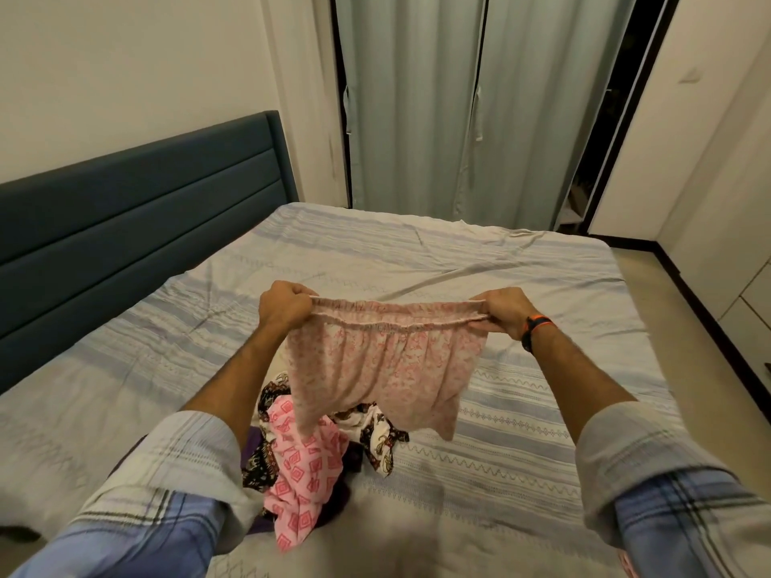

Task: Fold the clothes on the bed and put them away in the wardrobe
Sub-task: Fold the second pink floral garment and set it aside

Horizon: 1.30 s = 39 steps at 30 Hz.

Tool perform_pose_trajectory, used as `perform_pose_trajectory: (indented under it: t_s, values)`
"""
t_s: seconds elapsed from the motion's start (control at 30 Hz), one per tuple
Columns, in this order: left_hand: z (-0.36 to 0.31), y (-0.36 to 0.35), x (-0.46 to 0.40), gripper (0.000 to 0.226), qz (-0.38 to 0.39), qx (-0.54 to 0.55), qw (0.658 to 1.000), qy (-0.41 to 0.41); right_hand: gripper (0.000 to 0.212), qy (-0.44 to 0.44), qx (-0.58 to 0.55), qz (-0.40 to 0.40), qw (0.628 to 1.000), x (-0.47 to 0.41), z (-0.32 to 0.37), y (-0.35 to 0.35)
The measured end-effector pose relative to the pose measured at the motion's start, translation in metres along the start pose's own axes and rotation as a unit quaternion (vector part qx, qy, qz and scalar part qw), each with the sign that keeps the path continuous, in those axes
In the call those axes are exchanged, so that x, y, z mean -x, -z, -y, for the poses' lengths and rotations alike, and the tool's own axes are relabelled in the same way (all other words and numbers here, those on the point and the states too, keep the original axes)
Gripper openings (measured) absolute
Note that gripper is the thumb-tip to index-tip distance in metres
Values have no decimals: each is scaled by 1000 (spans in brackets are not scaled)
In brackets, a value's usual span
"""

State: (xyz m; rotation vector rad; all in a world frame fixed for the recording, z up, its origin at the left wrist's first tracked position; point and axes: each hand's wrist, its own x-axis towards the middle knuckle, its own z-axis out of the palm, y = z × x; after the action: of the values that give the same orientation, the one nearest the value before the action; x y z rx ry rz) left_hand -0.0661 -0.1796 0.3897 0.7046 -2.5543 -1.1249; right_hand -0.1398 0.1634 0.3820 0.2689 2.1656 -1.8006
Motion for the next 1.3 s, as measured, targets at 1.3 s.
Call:
perform_pose_trajectory:
  t_s: [1.3]
  values:
    - [6, 3, 17, 15, 44, 109, 990, -77, 25, 136, -37, -7, 990, 13, -13, -6]
